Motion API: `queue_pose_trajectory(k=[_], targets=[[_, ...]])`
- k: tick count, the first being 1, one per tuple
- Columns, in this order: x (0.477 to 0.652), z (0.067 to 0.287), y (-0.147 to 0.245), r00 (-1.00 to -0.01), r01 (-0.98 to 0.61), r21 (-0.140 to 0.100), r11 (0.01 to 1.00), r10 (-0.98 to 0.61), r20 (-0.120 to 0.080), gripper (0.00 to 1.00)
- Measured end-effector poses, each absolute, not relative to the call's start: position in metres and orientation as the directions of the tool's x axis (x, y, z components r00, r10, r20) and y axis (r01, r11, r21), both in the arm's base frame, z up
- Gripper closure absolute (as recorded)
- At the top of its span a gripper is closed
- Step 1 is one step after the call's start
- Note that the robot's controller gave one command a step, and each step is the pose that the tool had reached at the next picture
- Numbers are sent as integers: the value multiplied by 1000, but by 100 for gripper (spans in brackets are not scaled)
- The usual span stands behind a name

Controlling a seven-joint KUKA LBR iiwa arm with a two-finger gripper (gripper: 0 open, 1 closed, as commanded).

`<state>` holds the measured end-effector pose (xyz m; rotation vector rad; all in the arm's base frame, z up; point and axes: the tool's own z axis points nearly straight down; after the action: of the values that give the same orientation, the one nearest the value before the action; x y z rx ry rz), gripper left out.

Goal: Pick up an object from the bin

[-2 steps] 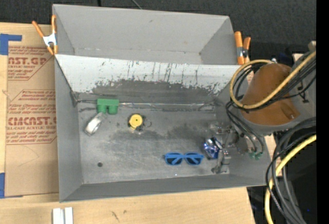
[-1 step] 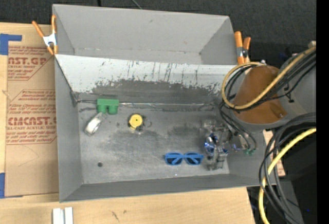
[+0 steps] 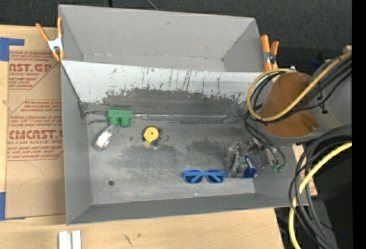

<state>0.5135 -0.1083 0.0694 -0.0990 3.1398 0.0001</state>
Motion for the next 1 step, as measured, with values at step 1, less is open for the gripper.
queue_pose_trajectory(k=[1], targets=[[508, 207, -106, -990, -140, -3, 990, -140, -9, 100]])
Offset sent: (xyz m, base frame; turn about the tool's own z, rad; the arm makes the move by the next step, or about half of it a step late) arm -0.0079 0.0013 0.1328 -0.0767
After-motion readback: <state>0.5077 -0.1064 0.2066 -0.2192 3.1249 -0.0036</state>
